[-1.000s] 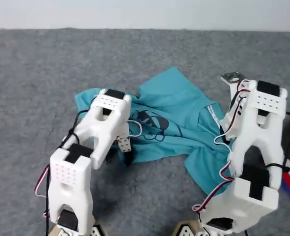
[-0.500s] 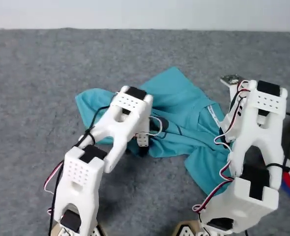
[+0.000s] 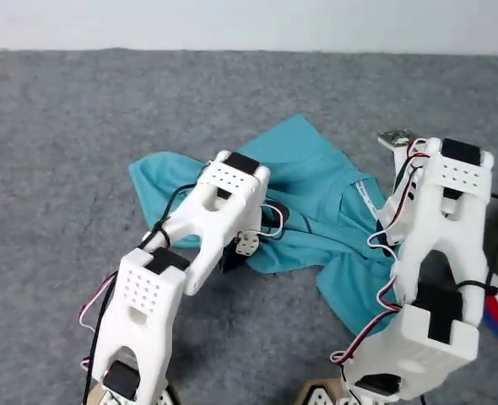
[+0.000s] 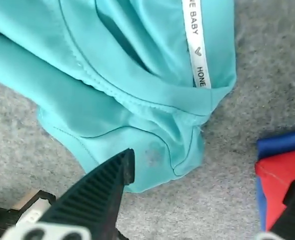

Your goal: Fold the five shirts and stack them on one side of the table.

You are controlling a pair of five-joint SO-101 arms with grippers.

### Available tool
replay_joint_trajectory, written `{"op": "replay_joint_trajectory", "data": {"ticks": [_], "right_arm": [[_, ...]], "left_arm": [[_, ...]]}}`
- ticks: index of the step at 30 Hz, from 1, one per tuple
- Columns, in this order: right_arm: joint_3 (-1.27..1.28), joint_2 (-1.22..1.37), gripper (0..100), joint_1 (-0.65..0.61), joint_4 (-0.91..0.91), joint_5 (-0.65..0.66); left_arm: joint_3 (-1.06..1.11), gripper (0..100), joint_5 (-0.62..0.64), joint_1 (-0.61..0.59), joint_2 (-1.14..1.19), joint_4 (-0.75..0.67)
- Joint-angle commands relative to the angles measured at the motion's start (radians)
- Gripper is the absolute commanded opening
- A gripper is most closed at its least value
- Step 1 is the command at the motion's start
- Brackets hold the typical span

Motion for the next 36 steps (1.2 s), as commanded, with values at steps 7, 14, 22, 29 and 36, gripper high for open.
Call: {"op": "replay_joint_trajectory", "data": {"ticks": [7,14,22,29,36], "right_arm": [[-0.049,-0.051,45.0,-0.01,0.012,-0.005],[-0.049,-0.051,45.0,-0.012,0.002,-0.003],[-0.049,-0.053,45.0,-0.036,0.008,-0.003],[-0.044,-0.062,45.2,-0.263,0.15,0.081],[0.255,-0.245,45.1,-0.578,0.147,0.086]], "left_arm": [[0.008,1,-0.009,-0.482,-0.138,0.032],[0.01,1,-0.241,-0.801,-0.319,0.032],[0.263,1,-0.494,-0.936,-0.37,0.032],[0.364,1,-0.588,-0.933,-0.367,0.032],[0.371,1,-0.605,-0.99,-0.371,0.032]]}}
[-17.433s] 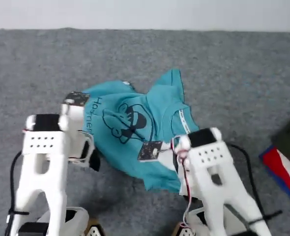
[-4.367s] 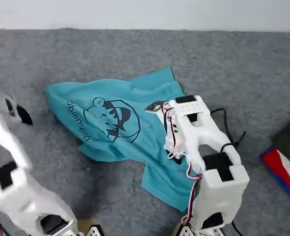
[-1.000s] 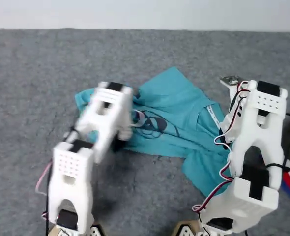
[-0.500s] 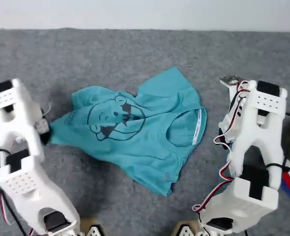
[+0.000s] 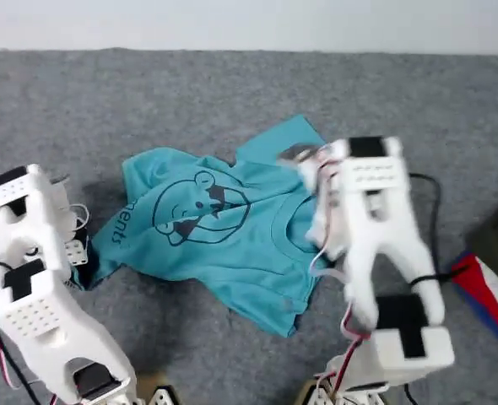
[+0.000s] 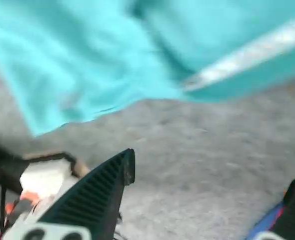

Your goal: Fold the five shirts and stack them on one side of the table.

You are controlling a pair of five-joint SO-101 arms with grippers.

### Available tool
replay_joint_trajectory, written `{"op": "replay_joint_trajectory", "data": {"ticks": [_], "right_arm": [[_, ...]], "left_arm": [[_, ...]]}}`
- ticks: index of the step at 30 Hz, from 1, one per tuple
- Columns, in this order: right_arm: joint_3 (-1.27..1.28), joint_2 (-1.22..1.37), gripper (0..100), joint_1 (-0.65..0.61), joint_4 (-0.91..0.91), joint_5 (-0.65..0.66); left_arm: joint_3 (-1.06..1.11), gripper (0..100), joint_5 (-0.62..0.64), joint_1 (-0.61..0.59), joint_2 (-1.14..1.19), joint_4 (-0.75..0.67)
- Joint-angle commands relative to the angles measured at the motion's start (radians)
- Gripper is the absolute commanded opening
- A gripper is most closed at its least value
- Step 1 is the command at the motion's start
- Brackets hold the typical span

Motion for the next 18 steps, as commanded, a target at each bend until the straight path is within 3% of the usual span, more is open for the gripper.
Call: {"op": "replay_joint_trajectory", "data": {"ticks": [1,7,12,18], "right_arm": [[0.178,-0.16,45.1,-0.179,0.036,0.006],[0.46,-0.44,45.0,-0.435,0.036,0.003],[0.502,-0.539,45.0,-0.453,-0.007,0.009],[0.506,-0.377,45.0,-0.478,-0.071,0.009]], "left_arm": [[0.005,1,-0.015,-0.071,-0.058,0.034],[0.038,1,-0.015,-0.218,-0.061,0.035],[0.051,1,-0.014,-0.233,-0.06,0.035],[0.053,2,-0.011,-0.212,-0.054,0.035]]}}
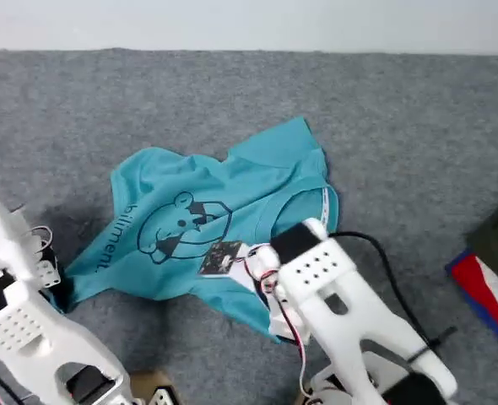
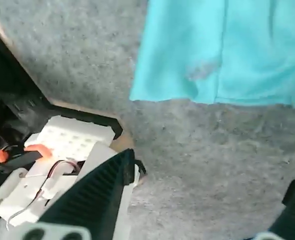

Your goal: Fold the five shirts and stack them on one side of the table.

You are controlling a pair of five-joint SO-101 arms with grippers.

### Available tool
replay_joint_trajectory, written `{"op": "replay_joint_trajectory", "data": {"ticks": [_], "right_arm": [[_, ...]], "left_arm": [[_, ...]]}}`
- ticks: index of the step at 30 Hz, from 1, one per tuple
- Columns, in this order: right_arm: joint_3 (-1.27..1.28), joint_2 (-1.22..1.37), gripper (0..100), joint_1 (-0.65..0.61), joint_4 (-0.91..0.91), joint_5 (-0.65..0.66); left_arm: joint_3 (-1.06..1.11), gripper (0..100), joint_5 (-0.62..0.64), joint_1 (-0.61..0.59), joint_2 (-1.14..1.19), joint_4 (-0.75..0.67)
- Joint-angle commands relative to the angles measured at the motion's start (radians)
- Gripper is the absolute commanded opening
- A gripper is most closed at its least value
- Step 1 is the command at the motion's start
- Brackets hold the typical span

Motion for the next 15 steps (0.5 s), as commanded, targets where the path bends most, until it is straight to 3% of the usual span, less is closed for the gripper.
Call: {"op": "replay_joint_trajectory", "data": {"ticks": [1,5,9,15], "right_arm": [[-0.005,0.104,45.0,-0.025,-0.062,0.009],[-0.009,0.234,45.0,-0.124,-0.096,0.002],[-0.011,0.28,45.0,-0.234,-0.105,0.002],[-0.006,0.343,44.9,-0.205,-0.242,0.002]], "left_arm": [[-0.001,2,-0.009,0.008,-0.052,0.035],[-0.012,9,0.003,0.003,-0.063,0.035],[-0.033,18,0.1,0.003,-0.095,0.035],[-0.031,21,0.13,0.04,-0.229,0.035]]}}
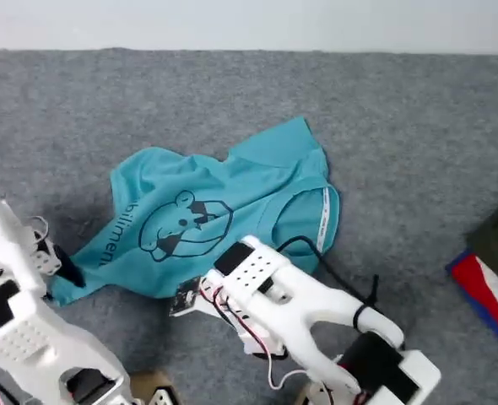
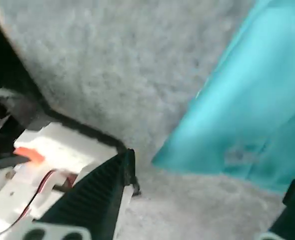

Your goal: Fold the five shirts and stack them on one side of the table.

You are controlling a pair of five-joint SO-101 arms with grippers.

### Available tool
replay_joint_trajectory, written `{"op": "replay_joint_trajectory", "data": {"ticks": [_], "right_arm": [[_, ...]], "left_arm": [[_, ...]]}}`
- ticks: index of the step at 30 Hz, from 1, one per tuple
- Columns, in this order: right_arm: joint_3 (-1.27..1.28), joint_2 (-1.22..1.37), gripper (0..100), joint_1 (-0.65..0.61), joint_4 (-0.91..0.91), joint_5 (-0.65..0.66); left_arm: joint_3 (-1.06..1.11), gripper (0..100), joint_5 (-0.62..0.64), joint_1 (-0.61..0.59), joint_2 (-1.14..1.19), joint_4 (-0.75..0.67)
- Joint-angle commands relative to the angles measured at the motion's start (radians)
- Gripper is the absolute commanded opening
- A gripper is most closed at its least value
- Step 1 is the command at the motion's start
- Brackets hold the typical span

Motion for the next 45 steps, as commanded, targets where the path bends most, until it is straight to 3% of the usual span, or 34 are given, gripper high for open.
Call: {"op": "replay_joint_trajectory", "data": {"ticks": [1,6,8,10,13,16,21,28,33,37,42,45], "right_arm": [[-0.006,0.041,44.9,0.031,-0.085,0.003],[-0.011,0.128,44.7,0.117,-0.18,0.003],[-0.012,0.147,39.8,0.157,-0.193,0.003],[-0.012,0.151,27.3,0.196,-0.194,0.003],[-0.012,0.15,1.0,0.262,-0.193,0.003],[-0.011,0.15,6.3,0.357,-0.16,0.008],[-0.005,0.15,0.9,0.506,-0.116,0.015],[-0.006,0.131,0.9,0.645,0.042,0.204],[-0.011,-0.004,0.9,0.717,0.068,0.227],[-0.021,-0.151,8.0,0.702,0.125,0.226],[-0.104,-0.326,43.7,0.699,0.186,0.199],[-0.155,-0.377,54.1,0.694,0.199,0.181]], "left_arm": [[-0.03,21,0.025,0.031,-0.138,0.035],[-0.03,21,0.025,0.026,-0.25,0.035],[-0.031,21,0.025,0.026,-0.302,0.035],[-0.031,21,0.025,0.029,-0.354,0.035],[-0.03,21,0.025,0.031,-0.407,0.034],[-0.027,21,0.023,0.031,-0.427,0.034],[-0.027,21,0.023,0.031,-0.427,0.034],[-0.027,21,0.021,0.031,-0.425,0.034],[-0.025,21,-0.008,0.031,-0.425,0.034],[-0.025,21,-0.043,0.031,-0.425,0.034],[-0.024,21,-0.04,0.031,-0.423,0.034],[-0.008,21,-0.04,0.031,-0.423,0.034]]}}
